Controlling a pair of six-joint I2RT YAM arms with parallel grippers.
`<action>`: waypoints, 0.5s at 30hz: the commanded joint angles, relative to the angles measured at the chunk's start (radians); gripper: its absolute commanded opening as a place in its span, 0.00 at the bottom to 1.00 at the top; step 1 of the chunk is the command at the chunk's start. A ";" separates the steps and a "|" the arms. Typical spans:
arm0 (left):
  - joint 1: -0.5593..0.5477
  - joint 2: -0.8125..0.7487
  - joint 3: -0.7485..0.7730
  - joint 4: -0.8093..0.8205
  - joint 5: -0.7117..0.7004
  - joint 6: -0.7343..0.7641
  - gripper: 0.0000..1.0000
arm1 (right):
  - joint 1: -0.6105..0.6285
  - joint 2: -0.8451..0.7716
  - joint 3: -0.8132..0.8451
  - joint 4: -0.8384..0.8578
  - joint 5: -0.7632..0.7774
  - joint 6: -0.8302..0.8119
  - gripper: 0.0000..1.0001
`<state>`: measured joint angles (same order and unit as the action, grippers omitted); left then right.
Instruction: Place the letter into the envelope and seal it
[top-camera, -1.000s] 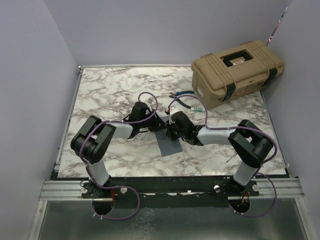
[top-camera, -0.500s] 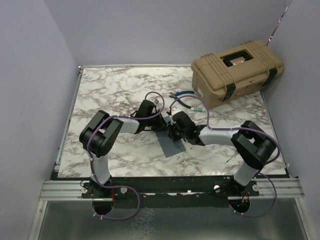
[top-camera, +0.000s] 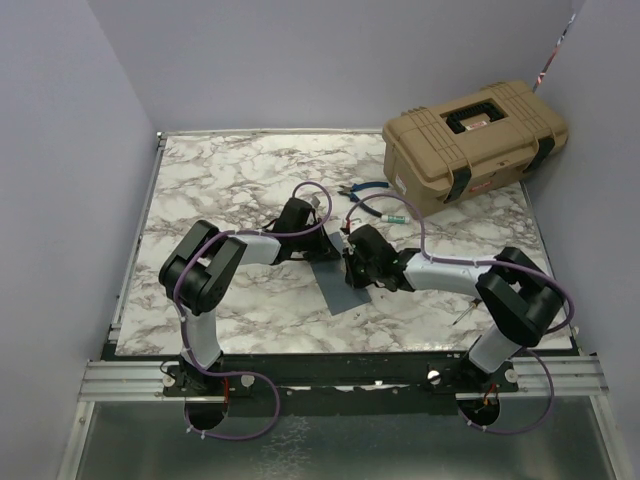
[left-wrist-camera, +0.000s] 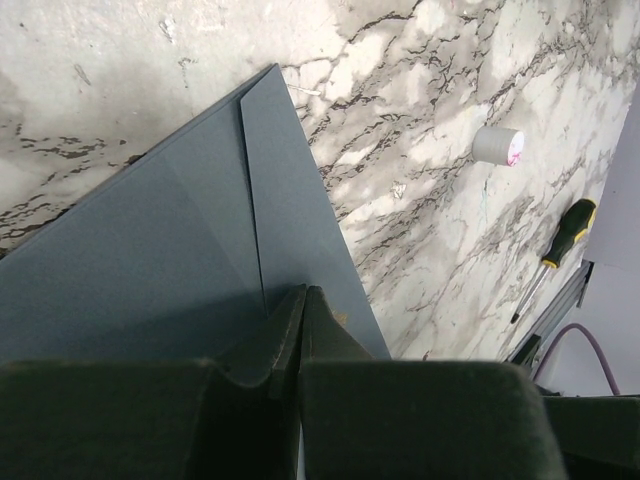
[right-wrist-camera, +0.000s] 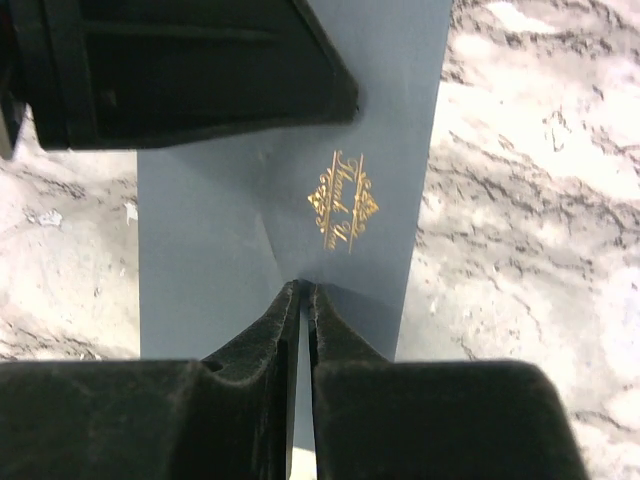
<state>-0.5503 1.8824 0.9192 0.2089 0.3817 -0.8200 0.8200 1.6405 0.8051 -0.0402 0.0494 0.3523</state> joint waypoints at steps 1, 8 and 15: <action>0.008 0.068 -0.031 -0.149 -0.142 0.075 0.00 | 0.005 -0.005 -0.001 -0.264 0.038 0.038 0.10; 0.009 0.065 -0.041 -0.152 -0.131 0.085 0.00 | 0.005 0.008 0.165 -0.265 0.070 0.019 0.10; 0.014 0.076 -0.067 -0.142 -0.084 0.078 0.00 | 0.005 0.125 0.303 -0.219 0.070 0.000 0.10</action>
<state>-0.5503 1.8824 0.9165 0.2134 0.3855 -0.8032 0.8200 1.6951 1.0599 -0.2626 0.0963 0.3695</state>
